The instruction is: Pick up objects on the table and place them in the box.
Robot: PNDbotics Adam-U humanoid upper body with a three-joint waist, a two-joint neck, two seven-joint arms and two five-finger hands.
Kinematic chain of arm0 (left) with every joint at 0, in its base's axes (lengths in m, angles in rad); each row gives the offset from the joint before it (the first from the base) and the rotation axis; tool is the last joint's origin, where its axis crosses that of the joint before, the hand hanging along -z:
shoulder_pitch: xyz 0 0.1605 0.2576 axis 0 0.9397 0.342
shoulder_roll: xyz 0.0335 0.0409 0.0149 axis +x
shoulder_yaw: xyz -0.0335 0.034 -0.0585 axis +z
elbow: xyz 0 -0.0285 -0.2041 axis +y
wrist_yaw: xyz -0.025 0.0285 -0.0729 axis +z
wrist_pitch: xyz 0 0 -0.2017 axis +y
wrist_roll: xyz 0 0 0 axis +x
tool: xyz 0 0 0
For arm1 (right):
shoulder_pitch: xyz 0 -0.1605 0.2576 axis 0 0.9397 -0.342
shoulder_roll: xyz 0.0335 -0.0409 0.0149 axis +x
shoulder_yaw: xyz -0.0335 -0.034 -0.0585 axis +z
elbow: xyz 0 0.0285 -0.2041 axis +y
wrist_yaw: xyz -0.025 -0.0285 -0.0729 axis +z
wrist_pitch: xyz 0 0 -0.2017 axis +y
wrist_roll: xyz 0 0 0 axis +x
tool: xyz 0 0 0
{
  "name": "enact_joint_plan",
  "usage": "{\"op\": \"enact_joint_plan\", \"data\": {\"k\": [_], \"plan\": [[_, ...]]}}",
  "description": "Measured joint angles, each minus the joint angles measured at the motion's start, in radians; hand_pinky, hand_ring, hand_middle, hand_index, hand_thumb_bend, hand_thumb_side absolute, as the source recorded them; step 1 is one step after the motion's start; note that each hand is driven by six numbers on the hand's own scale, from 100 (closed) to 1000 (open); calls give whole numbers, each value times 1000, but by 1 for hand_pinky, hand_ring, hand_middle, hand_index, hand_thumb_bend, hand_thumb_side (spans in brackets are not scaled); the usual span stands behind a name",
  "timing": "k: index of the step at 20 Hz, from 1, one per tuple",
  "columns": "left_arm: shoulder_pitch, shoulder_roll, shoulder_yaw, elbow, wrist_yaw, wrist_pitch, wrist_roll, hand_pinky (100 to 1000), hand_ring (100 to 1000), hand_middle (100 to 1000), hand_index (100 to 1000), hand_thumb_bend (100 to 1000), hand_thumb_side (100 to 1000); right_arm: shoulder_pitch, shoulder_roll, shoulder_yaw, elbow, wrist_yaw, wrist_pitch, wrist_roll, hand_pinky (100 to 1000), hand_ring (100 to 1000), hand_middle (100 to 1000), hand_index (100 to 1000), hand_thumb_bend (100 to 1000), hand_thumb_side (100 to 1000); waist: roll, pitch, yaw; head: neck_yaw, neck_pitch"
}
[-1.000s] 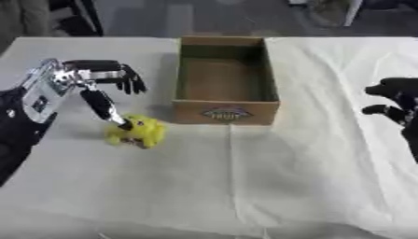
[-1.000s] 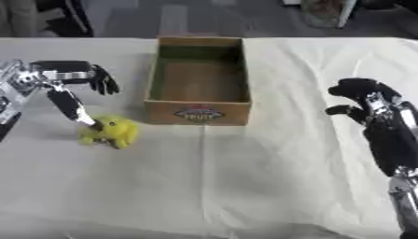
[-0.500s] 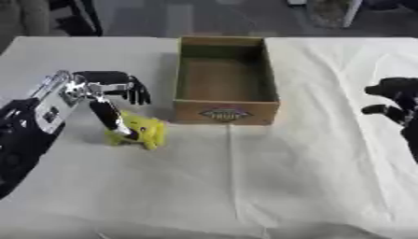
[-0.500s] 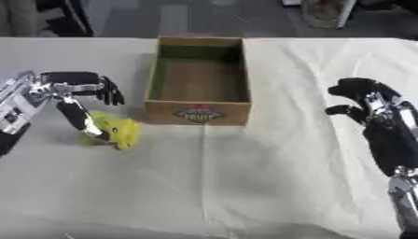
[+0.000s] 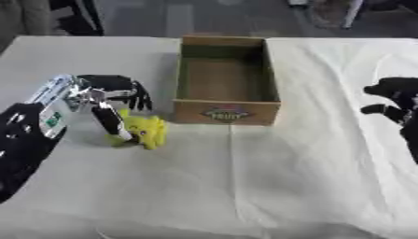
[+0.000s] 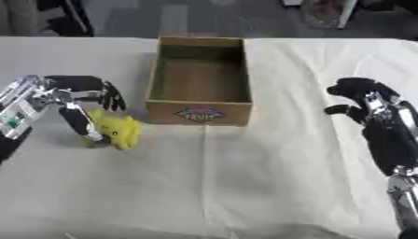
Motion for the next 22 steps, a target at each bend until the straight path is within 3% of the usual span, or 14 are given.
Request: {"op": "enact_joint_plan", "data": {"k": [4, 5, 10, 17, 22], "plan": [[8, 0, -6, -10, -14, -13, -5, 468, 408, 390, 587, 565, 310, 0, 0, 0, 0, 0, -1, 1, 630, 805, 643, 727, 100, 675, 0, 0, 0, 0, 0], [8, 0, -7, -12, -16, -15, -4, 433, 358, 336, 524, 474, 301, 0, 0, 0, 0, 0, -1, 1, 631, 805, 643, 727, 100, 675, 0, 0, 0, 0, 0], [14, 2, -9, -32, -12, -21, 46, 335, 238, 205, 392, 117, 252, 0, 0, 0, 0, 0, -1, 1, 630, 805, 643, 727, 100, 675, 0, 0, 1, -1, 0], [12, 21, -9, -72, 41, -16, 97, 323, 217, 171, 360, 100, 246, 0, 0, 0, 0, 0, -1, 1, 631, 805, 643, 727, 100, 673, -1, -2, 1, -3, 0], [-40, 52, 13, -139, 110, -1, 100, 331, 221, 178, 370, 100, 238, 0, 0, 0, 0, 0, -1, 1, 630, 805, 643, 727, 100, 674, 0, -8, 0, -4, 0]]}}
